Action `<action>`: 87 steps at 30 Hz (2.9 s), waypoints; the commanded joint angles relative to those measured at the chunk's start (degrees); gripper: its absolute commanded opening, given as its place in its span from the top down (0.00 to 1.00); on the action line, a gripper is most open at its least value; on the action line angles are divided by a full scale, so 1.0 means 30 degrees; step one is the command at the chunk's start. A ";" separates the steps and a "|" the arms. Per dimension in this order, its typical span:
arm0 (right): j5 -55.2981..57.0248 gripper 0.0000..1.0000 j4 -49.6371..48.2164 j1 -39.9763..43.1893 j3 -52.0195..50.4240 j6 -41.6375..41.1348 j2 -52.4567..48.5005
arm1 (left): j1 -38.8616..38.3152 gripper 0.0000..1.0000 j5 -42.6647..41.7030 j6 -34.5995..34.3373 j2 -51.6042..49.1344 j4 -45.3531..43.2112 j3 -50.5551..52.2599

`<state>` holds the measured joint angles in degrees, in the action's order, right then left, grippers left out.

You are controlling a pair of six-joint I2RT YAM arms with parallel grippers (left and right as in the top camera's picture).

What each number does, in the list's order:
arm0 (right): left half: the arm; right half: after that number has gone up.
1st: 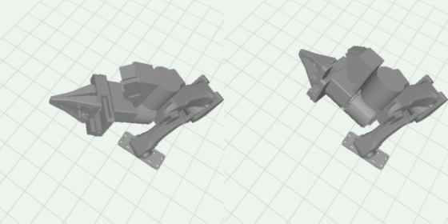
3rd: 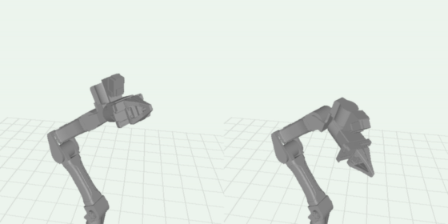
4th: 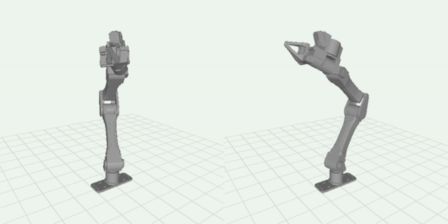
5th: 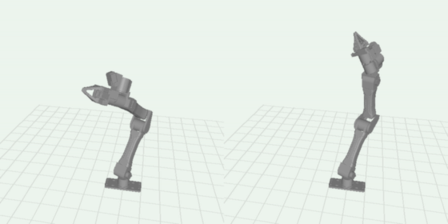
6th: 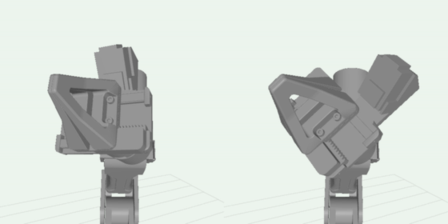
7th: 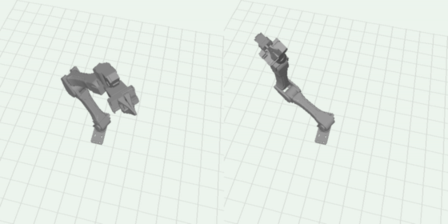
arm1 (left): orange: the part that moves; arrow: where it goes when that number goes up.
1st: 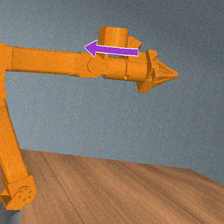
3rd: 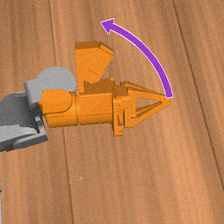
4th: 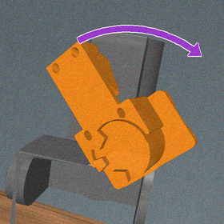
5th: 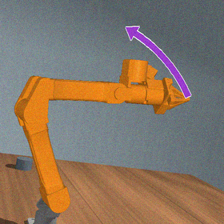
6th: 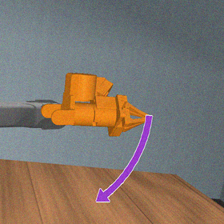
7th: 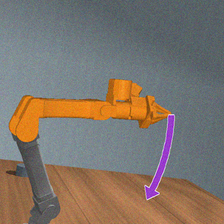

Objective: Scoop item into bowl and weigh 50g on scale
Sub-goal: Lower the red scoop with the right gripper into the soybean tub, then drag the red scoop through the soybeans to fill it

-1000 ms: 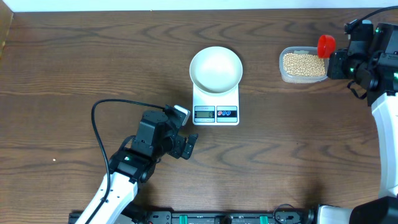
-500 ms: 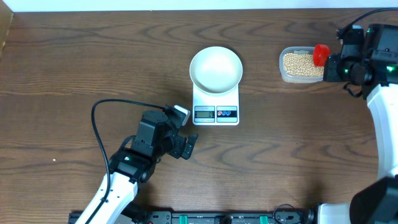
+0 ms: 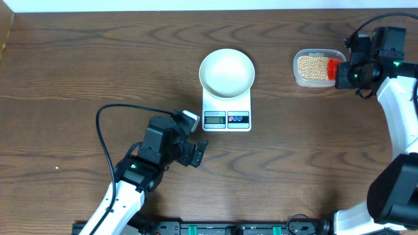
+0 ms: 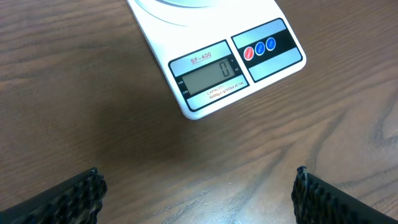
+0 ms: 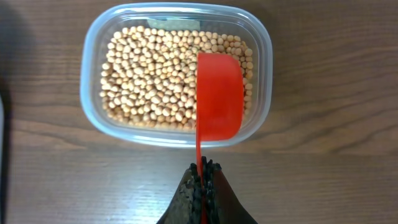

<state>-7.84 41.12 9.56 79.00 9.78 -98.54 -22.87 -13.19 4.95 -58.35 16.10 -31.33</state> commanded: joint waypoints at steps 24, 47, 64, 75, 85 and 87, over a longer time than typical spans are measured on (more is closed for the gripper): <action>-0.5421 0.99 -0.0583 -0.0430 0.0248 -0.1341 -0.3045 | 0.0117 0.02 0.0182 0.0270 0.0000 0.0036 -0.0459; -1.1752 0.99 -0.1217 0.2463 0.0255 -0.2565 -0.4830 | 0.0117 0.02 0.0182 0.0270 0.0000 0.0036 -0.0459; -1.5577 0.99 -0.0845 0.5115 0.0255 -0.2980 -0.4830 | 0.0117 0.02 0.0182 0.0270 0.0000 0.0036 -0.0459; -1.5715 0.99 -0.0313 0.6193 0.0255 -0.3920 -0.4830 | 0.0117 0.02 0.0182 0.0270 0.0000 0.0036 -0.0459; -1.9125 0.99 -0.0073 0.7723 0.0255 -0.4328 -0.4830 | 0.0117 0.02 0.0182 0.0270 0.0000 0.0036 -0.0459; -1.9766 0.99 -0.0073 0.7934 0.0255 -0.4320 -0.4838 | 0.0117 0.02 0.0182 0.0270 0.0000 0.0036 -0.0459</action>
<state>-59.86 40.91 32.23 79.88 -2.59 -112.88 -22.87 -13.17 4.95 -58.35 16.12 -31.33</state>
